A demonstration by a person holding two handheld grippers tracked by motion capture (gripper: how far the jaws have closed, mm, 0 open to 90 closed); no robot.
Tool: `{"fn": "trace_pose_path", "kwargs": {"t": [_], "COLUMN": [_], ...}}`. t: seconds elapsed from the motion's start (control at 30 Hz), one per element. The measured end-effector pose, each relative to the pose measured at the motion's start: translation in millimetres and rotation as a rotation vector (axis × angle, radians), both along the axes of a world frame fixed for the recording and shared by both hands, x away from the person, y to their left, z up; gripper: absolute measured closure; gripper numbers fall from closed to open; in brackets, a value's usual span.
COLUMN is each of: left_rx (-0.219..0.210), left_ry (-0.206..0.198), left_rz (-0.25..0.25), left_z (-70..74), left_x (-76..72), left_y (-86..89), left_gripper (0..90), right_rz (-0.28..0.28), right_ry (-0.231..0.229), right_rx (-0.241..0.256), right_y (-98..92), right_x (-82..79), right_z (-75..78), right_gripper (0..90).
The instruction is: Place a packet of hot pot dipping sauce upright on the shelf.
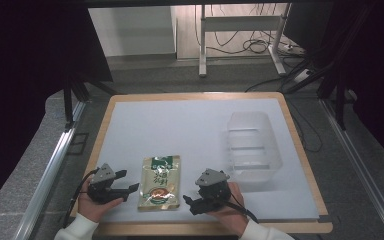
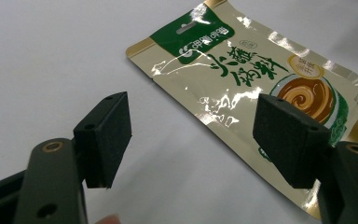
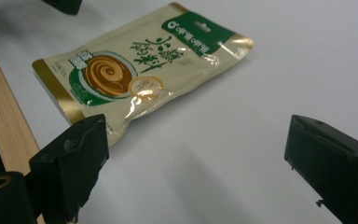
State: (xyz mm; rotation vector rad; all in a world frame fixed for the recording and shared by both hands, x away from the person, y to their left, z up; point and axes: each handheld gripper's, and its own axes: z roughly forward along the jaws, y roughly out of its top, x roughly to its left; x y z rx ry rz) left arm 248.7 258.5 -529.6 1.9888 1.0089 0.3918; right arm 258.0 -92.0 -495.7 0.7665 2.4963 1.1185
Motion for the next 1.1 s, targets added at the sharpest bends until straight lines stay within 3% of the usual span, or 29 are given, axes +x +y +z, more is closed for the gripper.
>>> {"fn": "trace_pose_path", "kwargs": {"t": [0.27,0.43,0.67,1.1], "left_rx": [-0.003,0.002,-0.003,0.0], "left_ry": [-0.004,-0.004,0.004,0.002], "left_rz": [-0.015,-0.016,-0.009,-0.013], "left_z": [0.5,0.3,0.2,0.5], "left_x": [-2.5,-3.0,0.7,5.1], "left_y": [-0.3,-0.8,-0.1,-2.9], "left_gripper": [27.7,27.7,27.7,27.7], "right_rz": [0.027,0.03,0.053,0.106], "right_ry": [0.012,0.0,0.023,-0.001], "right_rx": [-0.018,0.005,0.046,0.045], "right_y": [-0.6,-4.5,-9.4,-2.3], "right_x": [3.8,6.1,12.3,29.0], "right_z": [4.0,14.6,26.3,51.1], "right_gripper": [7.8,9.9,14.1,16.3]}}
